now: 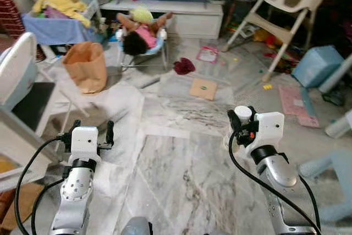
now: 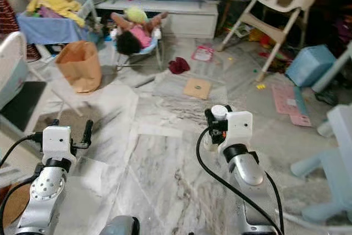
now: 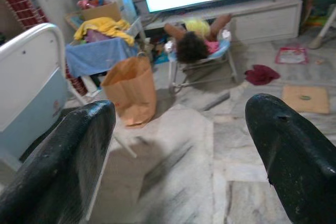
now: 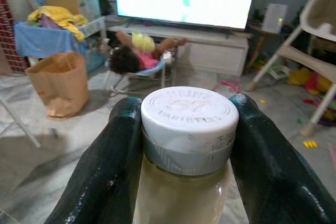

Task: Restocking fridge

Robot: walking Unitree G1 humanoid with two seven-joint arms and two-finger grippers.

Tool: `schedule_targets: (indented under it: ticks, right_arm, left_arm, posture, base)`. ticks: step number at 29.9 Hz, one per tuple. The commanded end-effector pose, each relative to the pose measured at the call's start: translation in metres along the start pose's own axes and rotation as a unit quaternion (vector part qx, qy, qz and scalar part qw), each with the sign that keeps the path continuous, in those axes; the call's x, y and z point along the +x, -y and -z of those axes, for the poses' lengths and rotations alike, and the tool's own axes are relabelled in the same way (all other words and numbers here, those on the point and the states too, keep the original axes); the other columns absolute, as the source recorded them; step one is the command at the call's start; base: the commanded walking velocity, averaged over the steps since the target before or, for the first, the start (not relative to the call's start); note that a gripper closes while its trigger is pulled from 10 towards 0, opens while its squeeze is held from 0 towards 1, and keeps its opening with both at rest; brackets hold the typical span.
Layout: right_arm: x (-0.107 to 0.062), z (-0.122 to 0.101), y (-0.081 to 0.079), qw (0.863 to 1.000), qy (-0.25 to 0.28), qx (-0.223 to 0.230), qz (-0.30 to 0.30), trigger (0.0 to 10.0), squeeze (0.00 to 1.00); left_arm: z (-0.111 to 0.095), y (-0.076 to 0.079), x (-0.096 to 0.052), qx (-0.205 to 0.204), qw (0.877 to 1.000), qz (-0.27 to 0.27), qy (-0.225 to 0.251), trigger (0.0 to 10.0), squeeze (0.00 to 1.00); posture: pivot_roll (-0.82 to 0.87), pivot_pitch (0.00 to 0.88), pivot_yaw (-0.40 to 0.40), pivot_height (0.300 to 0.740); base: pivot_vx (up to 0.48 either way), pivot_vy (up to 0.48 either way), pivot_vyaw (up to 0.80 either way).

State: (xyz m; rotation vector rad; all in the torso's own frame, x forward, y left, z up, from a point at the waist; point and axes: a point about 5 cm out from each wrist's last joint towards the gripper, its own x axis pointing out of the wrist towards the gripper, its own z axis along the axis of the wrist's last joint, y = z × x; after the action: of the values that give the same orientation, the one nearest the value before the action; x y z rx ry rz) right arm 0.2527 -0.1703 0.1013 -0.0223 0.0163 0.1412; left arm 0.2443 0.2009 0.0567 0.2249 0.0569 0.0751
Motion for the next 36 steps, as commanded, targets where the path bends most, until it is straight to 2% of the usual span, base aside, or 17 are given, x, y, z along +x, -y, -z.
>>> schedule_targets:
  ticks: [1,6,15,23,24,27,32,36]
  right_arm:
    - [0.005,-0.007,0.004,1.0,0.021,-0.003,0.013,10.0,0.0]
    - [0.006,-0.005,0.008,1.0,0.015,0.013,0.025,10.0,0.0]
    - [0.007,-0.004,-0.001,1.0,0.015,-0.004,-0.004,10.0,0.0]
    - [0.007,-0.005,-0.003,1.0,0.02,0.003,-0.006,10.0,0.0]
    - [0.007,-0.005,-0.002,1.0,0.019,0.007,-0.005,10.0,0.0]
    - [0.007,-0.004,-0.001,1.0,0.018,0.011,-0.001,10.0,0.0]
    - [0.009,-0.003,0.0,1.0,0.015,0.013,0.003,10.0,0.0]
    - [0.013,-0.001,-0.005,1.0,0.008,0.01,-0.016,10.0,0.0]
  left_arm:
    - [0.0,0.001,0.002,0.004,1.0,-0.001,-0.004,10.0,0.0]
    - [0.0,0.001,0.003,0.005,1.0,0.001,-0.003,10.0,0.0]
    - [0.0,0.005,0.006,0.002,1.0,0.009,-0.007,10.0,0.0]
    - [0.001,0.007,0.008,-0.016,1.0,0.01,-0.025,10.0,0.0]
    - [-0.001,0.01,0.009,-0.027,0.999,0.027,-0.025,10.0,0.0]
    - [-0.004,0.012,0.008,-0.016,0.999,0.042,-0.011,10.0,0.0]
    - [-0.006,0.014,0.007,-0.008,0.999,0.044,-0.004,10.0,0.0]
    - [-0.007,0.011,0.006,-0.011,0.999,0.031,-0.003,10.0,0.0]
  posture:
    - [-0.02,0.0,-0.003,0.74]
    - [-0.02,0.0,-0.003,0.74]
    - [-0.03,0.0,0.002,0.74]
    - [-0.03,0.0,0.007,0.74]
    - [-0.03,0.0,0.007,0.74]
    - [-0.03,0.0,0.007,0.74]
    - [-0.01,0.0,-0.021,0.74]
    - [0.02,0.0,-0.056,0.74]
  base:
    - [0.0,0.48,0.52]
    - [0.0,0.48,0.1]
    - [0.0,0.479,0.0]
    - [-0.224,0.395,0.73]
    - [-0.36,0.285,0.8]
    - [-0.317,0.0,0.35]
    - [0.0,0.0,0.0]
    - [0.0,0.0,0.0]
